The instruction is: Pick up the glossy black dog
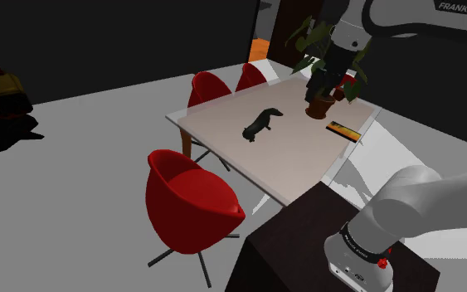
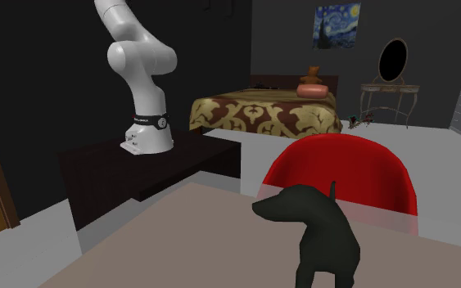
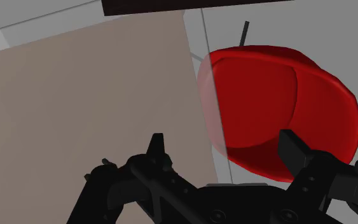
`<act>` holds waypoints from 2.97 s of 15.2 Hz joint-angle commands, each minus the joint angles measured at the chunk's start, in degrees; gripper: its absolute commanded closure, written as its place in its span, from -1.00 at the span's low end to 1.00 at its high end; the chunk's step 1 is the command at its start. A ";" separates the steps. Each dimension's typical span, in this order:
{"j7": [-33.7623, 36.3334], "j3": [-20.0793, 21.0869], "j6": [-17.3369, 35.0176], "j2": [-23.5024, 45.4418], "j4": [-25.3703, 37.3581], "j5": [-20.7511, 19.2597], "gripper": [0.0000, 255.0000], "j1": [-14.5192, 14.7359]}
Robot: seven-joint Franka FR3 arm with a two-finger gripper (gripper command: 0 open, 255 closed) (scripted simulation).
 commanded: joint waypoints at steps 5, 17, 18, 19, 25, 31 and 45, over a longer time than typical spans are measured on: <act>6.81 2.45 6.48 7.12 -0.22 0.46 -1.00 -1.25; 27.15 7.08 21.14 32.69 7.49 -1.86 -1.00 -5.10; 28.82 7.20 21.94 34.95 8.64 -2.28 -1.00 -5.34; 30.47 7.26 22.67 37.20 9.85 -2.70 -1.00 -5.55; 39.74 6.60 25.60 50.68 18.44 -5.08 -1.00 -6.31; 47.36 4.50 26.32 63.97 29.14 -6.15 -1.00 -6.45; 56.72 0.68 25.10 87.49 51.09 -4.63 -1.00 -7.73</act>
